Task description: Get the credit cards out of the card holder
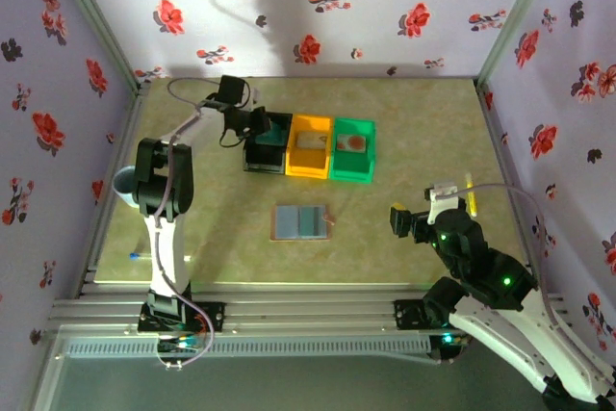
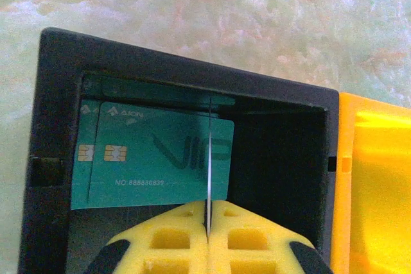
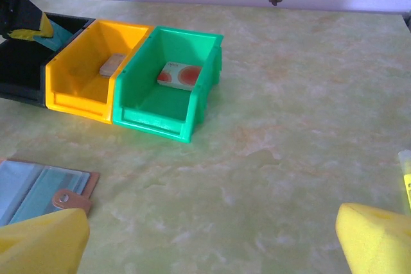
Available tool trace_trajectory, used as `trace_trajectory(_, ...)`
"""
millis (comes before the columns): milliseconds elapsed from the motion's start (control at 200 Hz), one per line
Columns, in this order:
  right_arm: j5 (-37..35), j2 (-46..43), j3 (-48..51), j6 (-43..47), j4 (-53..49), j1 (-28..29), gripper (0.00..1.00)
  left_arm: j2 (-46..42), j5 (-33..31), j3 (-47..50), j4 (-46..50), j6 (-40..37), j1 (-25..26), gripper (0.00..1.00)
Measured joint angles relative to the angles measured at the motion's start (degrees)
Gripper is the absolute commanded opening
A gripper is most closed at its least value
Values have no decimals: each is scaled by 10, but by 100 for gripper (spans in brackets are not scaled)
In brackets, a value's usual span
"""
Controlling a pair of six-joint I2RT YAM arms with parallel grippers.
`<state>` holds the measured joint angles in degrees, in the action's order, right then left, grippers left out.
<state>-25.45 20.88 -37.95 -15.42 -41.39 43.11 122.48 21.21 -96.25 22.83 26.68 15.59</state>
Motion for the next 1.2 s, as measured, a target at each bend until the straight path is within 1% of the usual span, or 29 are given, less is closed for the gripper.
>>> trace_trajectory(120, 0, 0, 2, 0, 0, 0, 99, 3, 0, -4, 4, 0, -2, 13)
trace_trajectory(330, 2, 0, 2, 0, 0, 0, 99, 10, -2, -20, 16, 0, -7, 16)
trace_trajectory(1200, 2, 0, 3, 0, 4, -3, 99, 43, -11, -115, 80, -5, -13, 20)
